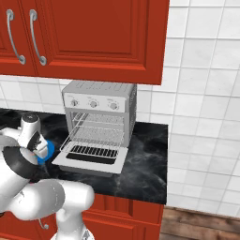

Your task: Pick up the bagel from the plate, place it on the toaster oven rack, close the door, and set the timer.

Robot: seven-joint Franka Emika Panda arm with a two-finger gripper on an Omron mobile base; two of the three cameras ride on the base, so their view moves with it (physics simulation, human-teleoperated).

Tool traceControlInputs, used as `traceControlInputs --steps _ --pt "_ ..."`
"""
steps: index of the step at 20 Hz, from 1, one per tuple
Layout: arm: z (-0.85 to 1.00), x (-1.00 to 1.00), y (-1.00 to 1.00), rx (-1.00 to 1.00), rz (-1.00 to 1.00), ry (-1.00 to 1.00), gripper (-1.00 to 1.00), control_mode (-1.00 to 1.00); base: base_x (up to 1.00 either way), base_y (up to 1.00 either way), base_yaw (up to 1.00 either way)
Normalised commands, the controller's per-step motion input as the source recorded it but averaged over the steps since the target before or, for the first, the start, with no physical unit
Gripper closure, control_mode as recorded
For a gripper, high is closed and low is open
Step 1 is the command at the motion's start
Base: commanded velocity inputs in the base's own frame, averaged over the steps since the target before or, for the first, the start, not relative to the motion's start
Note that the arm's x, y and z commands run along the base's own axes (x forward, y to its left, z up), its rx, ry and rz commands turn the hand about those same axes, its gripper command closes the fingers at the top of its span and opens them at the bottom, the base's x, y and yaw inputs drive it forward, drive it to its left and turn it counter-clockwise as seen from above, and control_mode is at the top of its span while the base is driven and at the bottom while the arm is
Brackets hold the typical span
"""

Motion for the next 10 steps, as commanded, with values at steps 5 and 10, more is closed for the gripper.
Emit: traceControlInputs --steps 5,10 --pt "-0.04 0.19 0.10 0.00 0.00 0.00 -1.00 -1.00 0.00 0.00 0.00" --pt "-0.11 0.20 0.12 0.00 0.00 0.00 -1.00 -1.00 0.00 0.00 0.00"
